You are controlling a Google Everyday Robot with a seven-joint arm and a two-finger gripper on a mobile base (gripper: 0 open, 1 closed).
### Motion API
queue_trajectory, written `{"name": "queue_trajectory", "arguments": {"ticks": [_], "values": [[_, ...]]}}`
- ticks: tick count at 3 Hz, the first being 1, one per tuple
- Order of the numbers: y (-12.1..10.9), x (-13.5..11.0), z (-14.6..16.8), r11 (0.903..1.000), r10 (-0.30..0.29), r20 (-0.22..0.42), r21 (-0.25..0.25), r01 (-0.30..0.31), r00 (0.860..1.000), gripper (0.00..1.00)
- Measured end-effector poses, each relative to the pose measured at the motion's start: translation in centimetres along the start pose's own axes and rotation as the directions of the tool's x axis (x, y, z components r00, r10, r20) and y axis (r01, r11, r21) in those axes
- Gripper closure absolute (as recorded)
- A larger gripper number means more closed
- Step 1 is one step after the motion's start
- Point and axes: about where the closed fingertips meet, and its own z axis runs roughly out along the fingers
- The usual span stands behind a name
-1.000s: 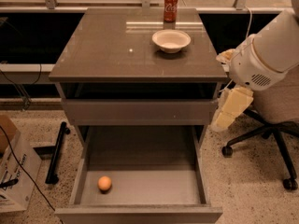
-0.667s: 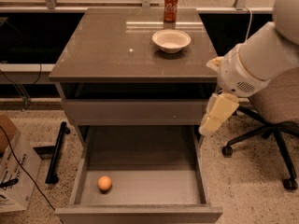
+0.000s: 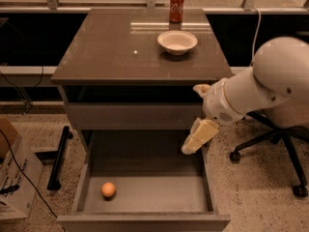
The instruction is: Pick orange from middle drawer and place on counter
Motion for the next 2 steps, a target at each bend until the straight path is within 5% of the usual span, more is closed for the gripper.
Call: {"name": "queue_trajectory", "arguments": {"ticks": [1, 2], "values": [[-0.03, 1.20, 5.18, 0.9982, 0.048, 0.135, -0.042, -0.042, 0.990, 0.00], [0.12, 1.58, 6.10, 0.9971, 0.056, 0.142, -0.059, -0.048, 0.988, 0.00]]}}
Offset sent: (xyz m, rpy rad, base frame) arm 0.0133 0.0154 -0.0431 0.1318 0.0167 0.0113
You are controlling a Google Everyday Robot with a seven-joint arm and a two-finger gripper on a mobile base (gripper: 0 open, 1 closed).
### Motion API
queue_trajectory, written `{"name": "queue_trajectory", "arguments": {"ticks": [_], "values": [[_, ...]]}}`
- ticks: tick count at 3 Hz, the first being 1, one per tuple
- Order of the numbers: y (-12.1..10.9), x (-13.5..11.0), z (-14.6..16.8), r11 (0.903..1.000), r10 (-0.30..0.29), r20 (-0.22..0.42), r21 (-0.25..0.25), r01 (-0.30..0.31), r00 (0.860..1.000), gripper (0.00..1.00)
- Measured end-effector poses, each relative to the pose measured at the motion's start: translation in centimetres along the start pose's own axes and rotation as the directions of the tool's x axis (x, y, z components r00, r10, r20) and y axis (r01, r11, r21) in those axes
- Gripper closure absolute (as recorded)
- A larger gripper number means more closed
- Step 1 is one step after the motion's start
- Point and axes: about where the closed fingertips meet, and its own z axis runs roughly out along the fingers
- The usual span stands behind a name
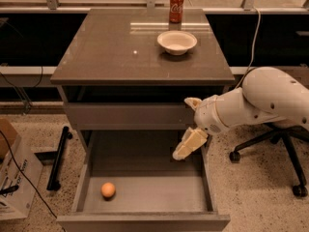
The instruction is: Pick orange from middle drawer and place on counter
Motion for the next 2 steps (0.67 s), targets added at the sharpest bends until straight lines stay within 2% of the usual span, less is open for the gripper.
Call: {"name": "queue_trajectory", "arguments": {"ticks": [1, 2], "values": [[0.7, -0.2, 2.3, 0.9996, 0.010, 0.025, -0.025, -0.010, 1.000, 0.00], [1.3, 0.4, 5.8, 0.9980, 0.028, 0.066, -0.058, -0.024, 0.997, 0.00]]}}
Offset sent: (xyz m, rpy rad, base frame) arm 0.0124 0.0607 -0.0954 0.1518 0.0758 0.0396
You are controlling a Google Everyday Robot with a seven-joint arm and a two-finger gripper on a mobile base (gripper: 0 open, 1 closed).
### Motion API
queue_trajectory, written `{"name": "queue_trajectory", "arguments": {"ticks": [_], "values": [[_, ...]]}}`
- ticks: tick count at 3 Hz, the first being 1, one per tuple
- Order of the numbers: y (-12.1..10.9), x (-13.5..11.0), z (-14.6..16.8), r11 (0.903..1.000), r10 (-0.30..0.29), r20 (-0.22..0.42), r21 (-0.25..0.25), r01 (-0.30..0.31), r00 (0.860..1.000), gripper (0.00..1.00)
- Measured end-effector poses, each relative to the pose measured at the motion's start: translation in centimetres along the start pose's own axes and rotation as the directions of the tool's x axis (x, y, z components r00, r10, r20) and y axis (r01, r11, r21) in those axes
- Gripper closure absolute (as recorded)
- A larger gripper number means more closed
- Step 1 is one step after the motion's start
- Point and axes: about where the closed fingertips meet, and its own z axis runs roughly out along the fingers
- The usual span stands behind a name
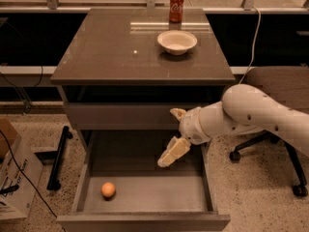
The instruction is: Pick orange from middle drawer and place on counter
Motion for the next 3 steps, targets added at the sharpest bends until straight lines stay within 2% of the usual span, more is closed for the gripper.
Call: {"name": "queue_trajectory", "arguments": {"ticks": [2, 3], "values": [[-0.7, 3.6, 9.2, 0.9958, 0.075, 0.097, -0.060, -0.069, 0.992, 0.00], [-0.6, 4.4, 11.2, 0.9929, 0.095, 0.101, -0.081, -0.087, 0.990, 0.00]]}}
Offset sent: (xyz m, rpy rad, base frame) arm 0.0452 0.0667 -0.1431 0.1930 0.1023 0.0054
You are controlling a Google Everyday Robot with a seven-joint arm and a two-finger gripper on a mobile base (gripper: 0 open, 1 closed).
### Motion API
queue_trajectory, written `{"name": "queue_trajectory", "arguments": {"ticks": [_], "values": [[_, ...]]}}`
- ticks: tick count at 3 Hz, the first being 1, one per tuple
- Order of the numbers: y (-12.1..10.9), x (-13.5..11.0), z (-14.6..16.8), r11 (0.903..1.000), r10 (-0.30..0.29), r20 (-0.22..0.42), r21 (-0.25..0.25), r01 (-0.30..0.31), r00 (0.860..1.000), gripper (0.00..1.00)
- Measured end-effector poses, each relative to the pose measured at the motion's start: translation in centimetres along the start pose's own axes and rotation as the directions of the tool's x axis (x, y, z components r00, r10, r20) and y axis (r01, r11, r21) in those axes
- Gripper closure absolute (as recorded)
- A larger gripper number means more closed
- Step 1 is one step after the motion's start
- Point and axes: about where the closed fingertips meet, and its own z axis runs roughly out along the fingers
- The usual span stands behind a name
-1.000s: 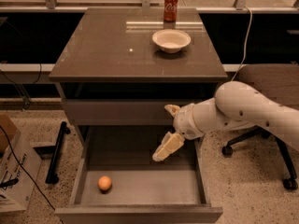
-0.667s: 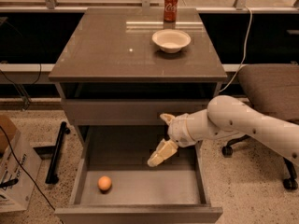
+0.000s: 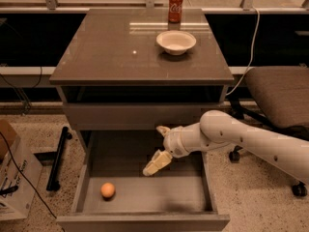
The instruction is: Pick orange from middle drawer and place on counter
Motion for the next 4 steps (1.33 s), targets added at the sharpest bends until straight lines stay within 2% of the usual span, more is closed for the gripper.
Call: {"name": "queue_trajectory", "arguments": {"ticks": [1, 2, 4], "values": [[0.1, 0.2, 1.4, 0.9999, 0.009, -0.015, -0.006, -0.009, 1.000, 0.00], [0.4, 0.2, 5.5, 0.9986, -0.015, 0.004, -0.050, 0.016, 1.000, 0.00], [2.2, 3.1, 14.5, 0.9907, 0.000, 0.041, -0.136, 0.006, 0.999, 0.00]]}}
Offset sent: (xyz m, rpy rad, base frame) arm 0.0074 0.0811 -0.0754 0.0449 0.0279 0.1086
